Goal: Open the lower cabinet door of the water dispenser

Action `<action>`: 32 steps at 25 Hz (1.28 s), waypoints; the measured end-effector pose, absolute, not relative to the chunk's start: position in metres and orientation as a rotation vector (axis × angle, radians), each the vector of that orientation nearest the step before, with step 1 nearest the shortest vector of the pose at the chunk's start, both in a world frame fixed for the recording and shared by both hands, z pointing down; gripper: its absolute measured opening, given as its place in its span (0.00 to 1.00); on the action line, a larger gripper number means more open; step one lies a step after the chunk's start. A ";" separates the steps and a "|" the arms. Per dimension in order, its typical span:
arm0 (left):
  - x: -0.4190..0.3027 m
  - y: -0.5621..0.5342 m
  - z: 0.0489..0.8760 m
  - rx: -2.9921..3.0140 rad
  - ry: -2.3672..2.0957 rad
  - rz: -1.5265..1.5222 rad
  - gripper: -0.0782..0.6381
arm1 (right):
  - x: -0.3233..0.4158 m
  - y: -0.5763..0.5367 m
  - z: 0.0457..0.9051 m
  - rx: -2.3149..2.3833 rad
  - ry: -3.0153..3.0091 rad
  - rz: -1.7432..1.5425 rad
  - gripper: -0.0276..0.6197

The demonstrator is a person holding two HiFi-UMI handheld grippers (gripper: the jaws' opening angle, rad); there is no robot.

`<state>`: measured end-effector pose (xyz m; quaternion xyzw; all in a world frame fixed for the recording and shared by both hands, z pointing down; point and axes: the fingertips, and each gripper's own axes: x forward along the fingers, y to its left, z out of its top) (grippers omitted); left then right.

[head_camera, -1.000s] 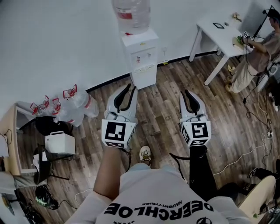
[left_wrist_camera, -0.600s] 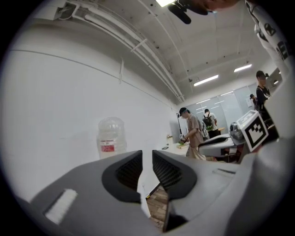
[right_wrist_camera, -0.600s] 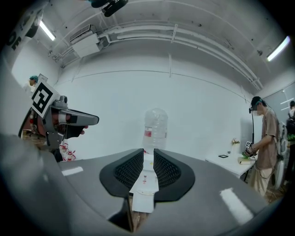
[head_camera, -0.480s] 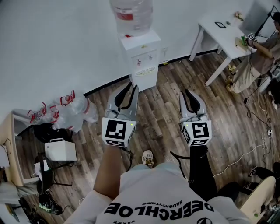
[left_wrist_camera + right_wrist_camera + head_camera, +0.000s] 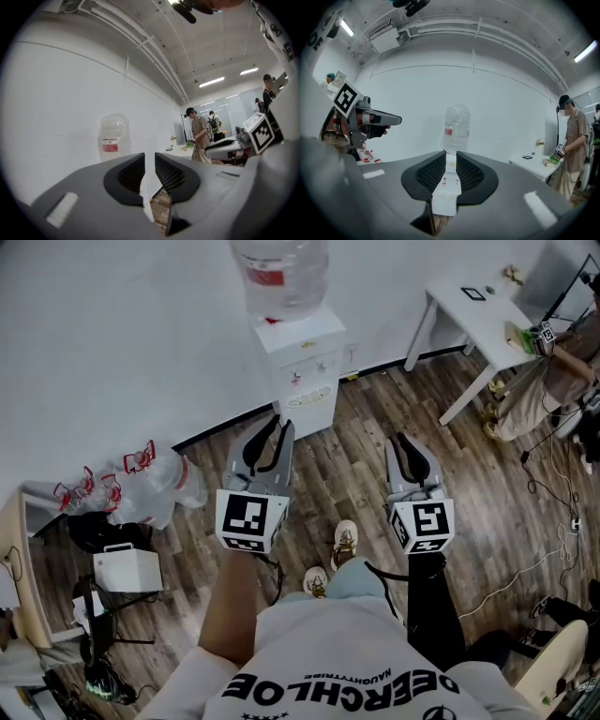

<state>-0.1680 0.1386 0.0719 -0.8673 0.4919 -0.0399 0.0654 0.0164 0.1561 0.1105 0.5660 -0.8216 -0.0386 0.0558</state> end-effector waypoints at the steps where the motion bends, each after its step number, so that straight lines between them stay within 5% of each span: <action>1: -0.166 0.134 0.073 -2.621 1.484 -0.122 0.21 | 0.017 0.151 0.112 1.715 -2.496 -0.113 0.12; 32: -0.108 -0.182 0.066 -2.507 1.594 -0.151 0.21 | 0.045 -0.212 0.104 1.496 -2.723 -0.089 0.12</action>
